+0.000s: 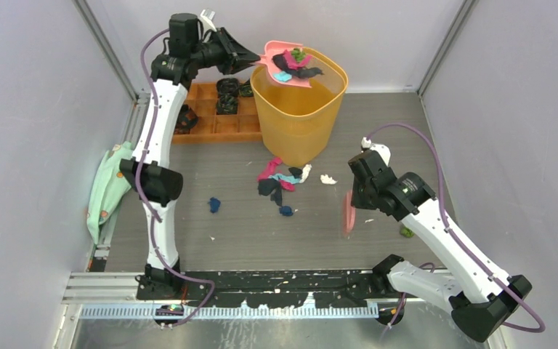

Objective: Sweep away the paper scraps from the table

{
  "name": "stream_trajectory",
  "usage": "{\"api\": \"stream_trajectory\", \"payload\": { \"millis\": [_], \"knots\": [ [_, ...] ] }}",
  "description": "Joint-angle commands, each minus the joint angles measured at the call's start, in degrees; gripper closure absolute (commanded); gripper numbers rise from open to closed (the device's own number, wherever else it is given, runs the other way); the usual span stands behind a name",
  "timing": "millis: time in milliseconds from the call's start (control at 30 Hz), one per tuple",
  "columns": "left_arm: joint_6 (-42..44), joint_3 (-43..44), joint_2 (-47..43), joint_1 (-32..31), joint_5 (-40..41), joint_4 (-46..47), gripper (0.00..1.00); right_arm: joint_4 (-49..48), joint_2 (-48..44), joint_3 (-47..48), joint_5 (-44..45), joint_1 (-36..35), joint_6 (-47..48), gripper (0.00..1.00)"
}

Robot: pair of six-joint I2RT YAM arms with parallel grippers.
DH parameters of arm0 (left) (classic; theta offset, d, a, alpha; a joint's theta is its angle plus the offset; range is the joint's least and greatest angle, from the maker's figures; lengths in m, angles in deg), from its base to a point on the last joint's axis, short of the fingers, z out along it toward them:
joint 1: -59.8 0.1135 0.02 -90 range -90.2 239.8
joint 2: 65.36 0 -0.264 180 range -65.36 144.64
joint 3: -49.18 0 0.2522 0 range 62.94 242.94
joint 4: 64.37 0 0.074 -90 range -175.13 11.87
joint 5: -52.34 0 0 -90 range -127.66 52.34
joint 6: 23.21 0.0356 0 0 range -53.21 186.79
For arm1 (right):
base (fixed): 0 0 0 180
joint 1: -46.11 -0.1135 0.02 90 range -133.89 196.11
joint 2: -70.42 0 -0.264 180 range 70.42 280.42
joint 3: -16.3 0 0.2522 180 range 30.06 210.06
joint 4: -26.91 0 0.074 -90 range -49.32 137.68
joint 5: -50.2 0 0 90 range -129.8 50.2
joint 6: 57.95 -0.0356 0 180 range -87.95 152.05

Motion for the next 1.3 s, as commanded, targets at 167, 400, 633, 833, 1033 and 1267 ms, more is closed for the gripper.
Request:
{"api": "stream_trajectory", "payload": {
  "millis": [167, 400, 633, 833, 1033, 1267],
  "knots": [
    [21.8, 11.0, 3.7, 0.7, 9.0, -19.9, 1.0, -2.3, -1.5, -0.3, -1.4, 0.2, 1.2, 0.99],
    [24.9, 9.1, 0.6, 0.0, 7.3, -15.6, 0.99, -3.2, -0.8, -0.9, -1.8, 0.1, 1.3, 0.99],
    [25.8, 1.8, -4.9, -0.6, 4.3, -6.9, 0.99, -2.9, -0.9, -0.7, -1.0, 0.1, 1.0, 0.99],
    [17.1, -14.7, -17.2, -0.2, -5.0, 18.8, 0.99, -7.8, -5.6, 0.0, -2.0, 0.2, -0.7, 1.0],
    [6.5, -31.3, -34.6, 2.1, -7.3, 33.2, 1.0, -24.2, -8.6, -1.7, -16.6, 0.2, -9.1, 0.99],
    [15.3, -45.3, -51.8, 2.5, 6.1, 9.4, 0.99, -60.0, 4.0, -13.2, -23.2, -0.1, -30.3, 0.99]
  ]
}}
